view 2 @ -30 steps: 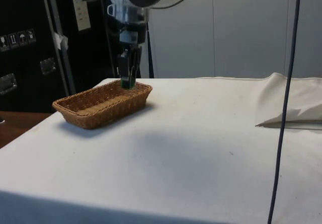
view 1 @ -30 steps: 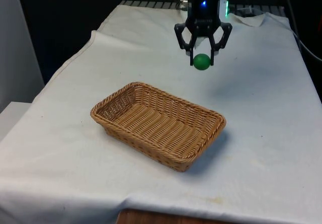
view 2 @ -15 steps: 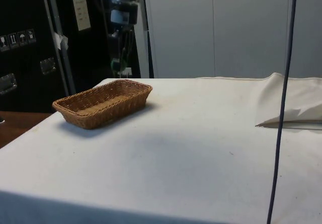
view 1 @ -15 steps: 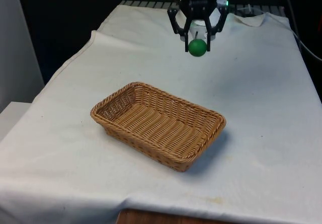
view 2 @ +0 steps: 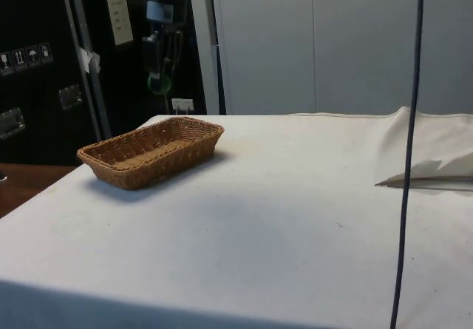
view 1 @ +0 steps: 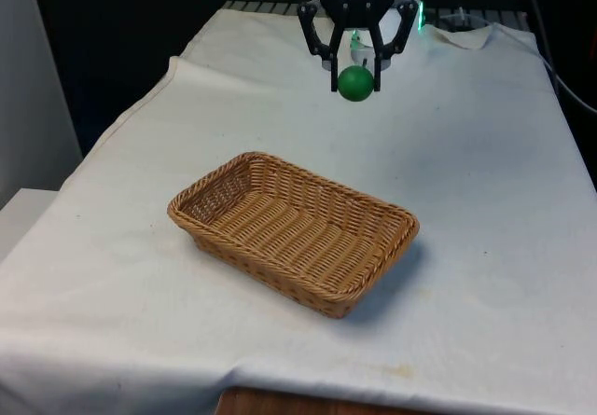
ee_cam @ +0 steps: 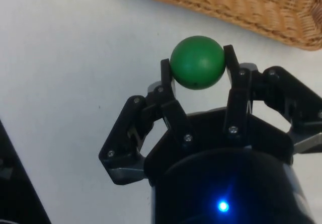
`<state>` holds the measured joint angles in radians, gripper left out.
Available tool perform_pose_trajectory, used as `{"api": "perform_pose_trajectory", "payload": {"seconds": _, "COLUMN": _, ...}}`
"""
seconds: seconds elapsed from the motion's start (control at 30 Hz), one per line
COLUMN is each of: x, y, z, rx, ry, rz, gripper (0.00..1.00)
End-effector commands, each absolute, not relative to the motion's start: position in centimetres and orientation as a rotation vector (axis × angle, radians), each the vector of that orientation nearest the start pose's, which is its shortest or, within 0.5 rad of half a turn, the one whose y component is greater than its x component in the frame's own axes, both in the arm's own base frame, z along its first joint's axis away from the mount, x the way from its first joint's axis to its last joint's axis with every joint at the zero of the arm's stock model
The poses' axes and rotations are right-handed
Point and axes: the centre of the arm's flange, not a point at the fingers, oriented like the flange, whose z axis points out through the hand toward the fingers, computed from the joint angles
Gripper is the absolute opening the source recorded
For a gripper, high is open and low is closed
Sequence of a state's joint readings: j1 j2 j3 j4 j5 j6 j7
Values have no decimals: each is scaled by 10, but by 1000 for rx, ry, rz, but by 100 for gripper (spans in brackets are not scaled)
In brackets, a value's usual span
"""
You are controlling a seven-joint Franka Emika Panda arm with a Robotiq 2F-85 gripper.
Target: Pick up the ball and place it into the basket.
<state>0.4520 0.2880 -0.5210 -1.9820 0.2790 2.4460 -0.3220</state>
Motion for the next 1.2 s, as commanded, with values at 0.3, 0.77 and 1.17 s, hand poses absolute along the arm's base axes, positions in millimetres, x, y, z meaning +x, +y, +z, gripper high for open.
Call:
{"api": "perform_pose_trajectory", "payload": {"seconds": 0.3, "x": 647, "y": -27, "z": 338, "rx": -3110, "ry": -96, "rz": -377, "gripper": 2}}
{"api": "perform_pose_trajectory", "payload": {"seconds": 0.77, "x": 670, "y": -29, "z": 294, "rx": -3114, "ry": -18, "rz": -379, "gripper": 2}}
{"api": "perform_pose_trajectory", "payload": {"seconds": 1.17, "x": 692, "y": -42, "z": 254, "rx": -3077, "ry": 46, "rz": -400, "gripper": 2}}
